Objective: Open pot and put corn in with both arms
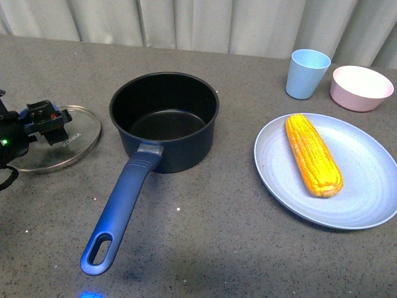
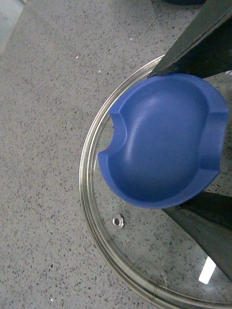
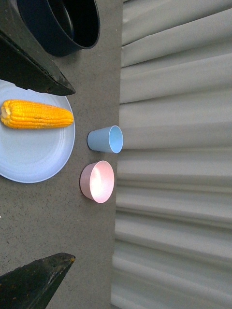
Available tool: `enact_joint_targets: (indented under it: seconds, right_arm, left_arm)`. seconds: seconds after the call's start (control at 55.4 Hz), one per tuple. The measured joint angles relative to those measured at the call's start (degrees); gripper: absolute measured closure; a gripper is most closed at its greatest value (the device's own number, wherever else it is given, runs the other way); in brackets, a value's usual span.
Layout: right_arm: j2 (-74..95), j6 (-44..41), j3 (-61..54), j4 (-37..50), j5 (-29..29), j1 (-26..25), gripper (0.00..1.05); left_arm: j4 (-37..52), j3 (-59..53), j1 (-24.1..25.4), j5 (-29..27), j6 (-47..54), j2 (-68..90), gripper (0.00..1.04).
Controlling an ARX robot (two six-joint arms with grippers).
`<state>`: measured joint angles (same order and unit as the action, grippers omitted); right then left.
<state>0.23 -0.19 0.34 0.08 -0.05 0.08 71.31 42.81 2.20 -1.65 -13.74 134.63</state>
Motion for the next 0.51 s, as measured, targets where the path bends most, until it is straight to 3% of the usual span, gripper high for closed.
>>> enact_joint_targets:
  seconds: [0.235,0.361,0.506]
  right_arm:
    - [0.00,0.00,0.00,0.00,0.00,0.00,0.09]
    - [0.00,0.00,0.00,0.00,-0.02,0.00,0.09]
    - [0.00,0.00,0.00,0.00,0.00,0.00,0.09]
  left_arm:
    - [-0.50,0.55,0.00,-0.02,0.07,0.28,0.48]
    - [-0.52,0.52,0.04,0.44,0.17,0.22,0.24]
    - [-0.42,-0.72,0.04,0.46,0.15,-1.18,0.05]
